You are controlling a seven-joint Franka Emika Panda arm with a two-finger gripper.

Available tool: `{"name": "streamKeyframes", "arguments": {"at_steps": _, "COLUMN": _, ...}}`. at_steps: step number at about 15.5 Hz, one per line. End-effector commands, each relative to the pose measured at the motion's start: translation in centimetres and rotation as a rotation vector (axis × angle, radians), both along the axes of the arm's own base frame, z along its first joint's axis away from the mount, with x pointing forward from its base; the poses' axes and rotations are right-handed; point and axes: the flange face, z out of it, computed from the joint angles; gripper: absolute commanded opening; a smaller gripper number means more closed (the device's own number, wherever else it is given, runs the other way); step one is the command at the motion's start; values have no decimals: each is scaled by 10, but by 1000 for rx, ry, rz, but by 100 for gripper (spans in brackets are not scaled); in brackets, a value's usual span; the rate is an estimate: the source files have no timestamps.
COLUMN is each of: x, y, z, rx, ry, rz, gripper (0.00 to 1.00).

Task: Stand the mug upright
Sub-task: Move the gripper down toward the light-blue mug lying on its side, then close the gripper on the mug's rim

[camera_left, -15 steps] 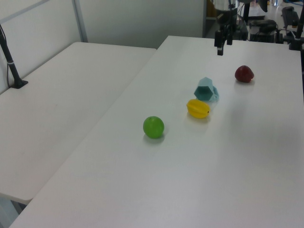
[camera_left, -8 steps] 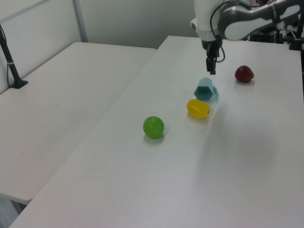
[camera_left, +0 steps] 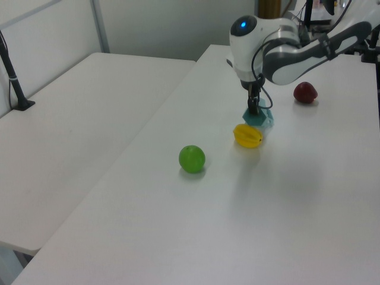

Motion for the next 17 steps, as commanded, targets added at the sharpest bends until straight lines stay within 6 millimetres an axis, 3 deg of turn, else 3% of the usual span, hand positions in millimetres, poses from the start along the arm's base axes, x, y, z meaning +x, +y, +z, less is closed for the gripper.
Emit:
{"name": "streamKeyframes", "arguments": {"at_steps": 1, "x": 11, "y": -2, "z": -36, "rx": -72, "ry": -47, "rz": -23, "gripper": 83}}
{"name": "streamKeyframes", "arguments": {"at_steps": 3, "x": 15, "y": -15, "z": -38, "rx": -81, "ry": -68, "rz": -33, "gripper": 69}}
{"name": "streamKeyframes", "arguments": {"at_steps": 9, "x": 18, "y": -27, "z": -33, "rx": -88, "ry": -84, "rz": -34, "gripper": 0}}
{"name": "streamKeyframes", "arguments": {"at_steps": 17, "x": 16, "y": -33, "z": 8, "rx": -5, "ry": -138, "rz": -98, "gripper": 0}}
